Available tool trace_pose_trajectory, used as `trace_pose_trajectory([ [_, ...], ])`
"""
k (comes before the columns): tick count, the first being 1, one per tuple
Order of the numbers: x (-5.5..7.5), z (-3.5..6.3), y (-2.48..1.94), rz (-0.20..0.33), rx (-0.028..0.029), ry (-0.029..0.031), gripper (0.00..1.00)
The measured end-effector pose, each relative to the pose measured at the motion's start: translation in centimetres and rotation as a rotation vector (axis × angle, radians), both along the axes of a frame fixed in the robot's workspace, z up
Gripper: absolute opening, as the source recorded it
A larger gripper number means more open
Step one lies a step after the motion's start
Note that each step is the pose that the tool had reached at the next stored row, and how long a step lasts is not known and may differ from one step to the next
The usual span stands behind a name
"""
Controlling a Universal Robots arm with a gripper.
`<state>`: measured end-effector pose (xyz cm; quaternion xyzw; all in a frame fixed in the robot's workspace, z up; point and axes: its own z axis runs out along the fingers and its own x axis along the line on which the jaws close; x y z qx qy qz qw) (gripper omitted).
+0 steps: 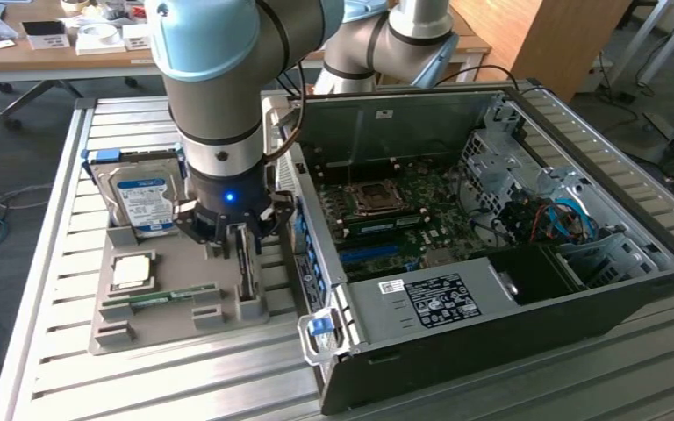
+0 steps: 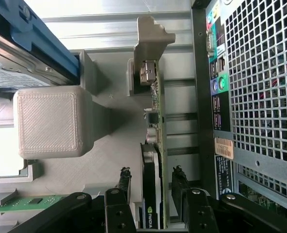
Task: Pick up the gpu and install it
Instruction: 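Pick up the gpu and move the gpu toward the slot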
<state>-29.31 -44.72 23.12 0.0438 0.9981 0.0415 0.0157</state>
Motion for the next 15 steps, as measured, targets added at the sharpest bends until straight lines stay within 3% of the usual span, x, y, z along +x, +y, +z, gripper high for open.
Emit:
trace_pose_trajectory([
  [15,0.2,-0.11,-0.19,0.0,0.0002,-0.0001,0.47],
])
